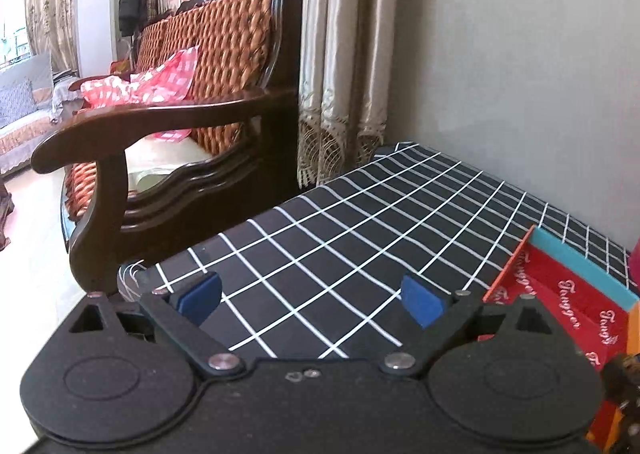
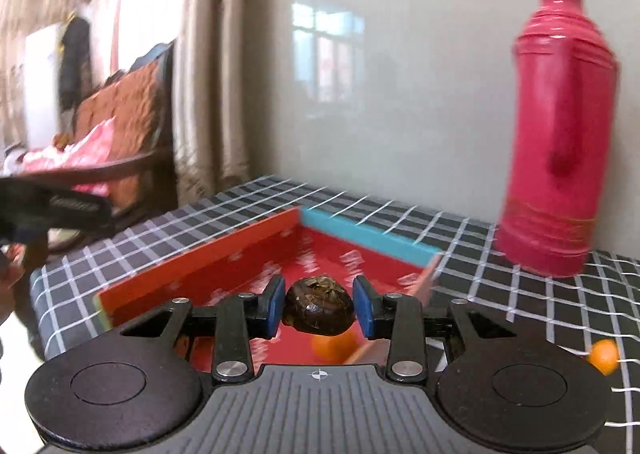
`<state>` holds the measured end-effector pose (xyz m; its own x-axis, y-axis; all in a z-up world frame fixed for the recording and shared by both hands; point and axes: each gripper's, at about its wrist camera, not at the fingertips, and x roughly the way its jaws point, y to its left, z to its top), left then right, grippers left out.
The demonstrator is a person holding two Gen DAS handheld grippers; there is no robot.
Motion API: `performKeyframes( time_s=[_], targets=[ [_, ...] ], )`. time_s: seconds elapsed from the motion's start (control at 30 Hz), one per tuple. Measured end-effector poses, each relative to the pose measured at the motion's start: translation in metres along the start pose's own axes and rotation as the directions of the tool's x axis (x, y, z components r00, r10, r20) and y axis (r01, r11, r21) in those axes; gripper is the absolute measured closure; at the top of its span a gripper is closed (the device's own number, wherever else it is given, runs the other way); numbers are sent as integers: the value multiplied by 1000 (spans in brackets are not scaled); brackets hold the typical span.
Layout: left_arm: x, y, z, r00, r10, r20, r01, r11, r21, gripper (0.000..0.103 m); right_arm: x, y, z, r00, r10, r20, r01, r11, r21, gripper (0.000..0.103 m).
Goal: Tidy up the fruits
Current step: 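Carry the dark brown fruit with the right tool into the box, open, then reach the left tool to the small orange piece and grasp it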
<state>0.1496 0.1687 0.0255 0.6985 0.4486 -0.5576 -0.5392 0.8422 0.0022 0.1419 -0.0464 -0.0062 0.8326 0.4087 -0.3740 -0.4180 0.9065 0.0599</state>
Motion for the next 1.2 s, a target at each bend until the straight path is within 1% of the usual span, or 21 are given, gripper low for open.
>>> performKeyframes(
  time_s=[0.1, 0.23, 0.33, 0.4, 0.5, 0.53, 0.63, 0.67, 0.7, 0.8, 0.83, 0.87, 0.9, 1.0, 1.03, 1.07, 1.13, 1.2],
  targets=[
    [0, 1, -1, 1000, 11, 0, -11, 1000, 6, 13, 7, 12, -3, 999, 12, -31, -13, 1000, -22, 66],
    [-2, 0, -1, 1000, 8, 0, -8, 1000, 9, 13, 17, 22, -8, 998, 15, -65, -18, 999, -49, 66],
    [-2, -2, -1, 1000, 5, 2, -5, 1000, 9, 13, 15, 26, -12, 998, -13, -54, 9, 997, -72, 64],
    [-3, -4, -2, 1000, -1, -1, 1, 1000, 10, 13, 13, 26, -12, 999, -30, -41, 27, 997, -70, 56],
    [-4, -8, -2, 1000, -9, 1, 9, 1000, 15, 13, 4, 21, -10, 998, -70, 2, 70, 996, -57, 48],
    [-5, -10, -3, 1000, -14, 0, 14, 1000, 18, 13, 0, 19, -9, 995, -93, 18, 94, 994, -55, 47],
    [-7, -18, -5, 999, -33, -4, 33, 999, 26, 13, -12, 8, -7, 982, -180, 59, 183, 982, -39, 39],
    [-8, -21, -6, 999, -40, -4, 40, 999, 32, 13, -16, 5, -7, 975, -212, 66, 215, 976, -36, 34],
    [-10, -25, -7, 999, -48, -5, 48, 998, 38, 13, -22, -2, -7, 965, -252, 76, 254, 967, -26, 28],
    [-15, -39, -10, 998, -70, 0, 70, 996, 58, 13, -35, -16, -8, 934, -343, 100, 345, 939, -4, 22],
    [-17, -45, -12, 997, -80, 4, 79, 995, 69, 13, -40, -21, -9, 920, -378, 107, 380, 925, 2, 21],
    [-20, -51, -14, 996, -89, 9, 88, 993, 79, 13, -45, -25, -9, 906, -408, 113, 410, 912, 3, 18],
    [-23, -56, -16, 995, -97, 12, 96, 992, 87, 13, -50, -30, -10, 887, -446, 122, 448, 894, 7, 12],
    [-32, -75, -23, 990, -137, 25, 133, 983, 125, 13, -64, -43, -15, 822, -552, 138, 555, 832, 22, 4],
    [-35, -81, -26, 988, -148, 30, 143, 980, 138, 13, -69, -48, -16, 796, -588, 143, 591, 806, 27, 4],
    [-39, -88, -29, 986, -162, 36, 154, 976, 155, 13, -74, -53, -17, 764, -628, 148, 631, 775, 35, 3],
    [-45, -103, -35, 980, -196, 43, 185, 965, 187, 13, -86, -62, -20, 712, -686, 152, 687, 725, 54, 0],
    [-52, -118, -42, 971, -232, 49, 216, 951, 219, 13, -98, -73, -23, 659, -737, 152, 735, 674, 80, 0]
  ],
)
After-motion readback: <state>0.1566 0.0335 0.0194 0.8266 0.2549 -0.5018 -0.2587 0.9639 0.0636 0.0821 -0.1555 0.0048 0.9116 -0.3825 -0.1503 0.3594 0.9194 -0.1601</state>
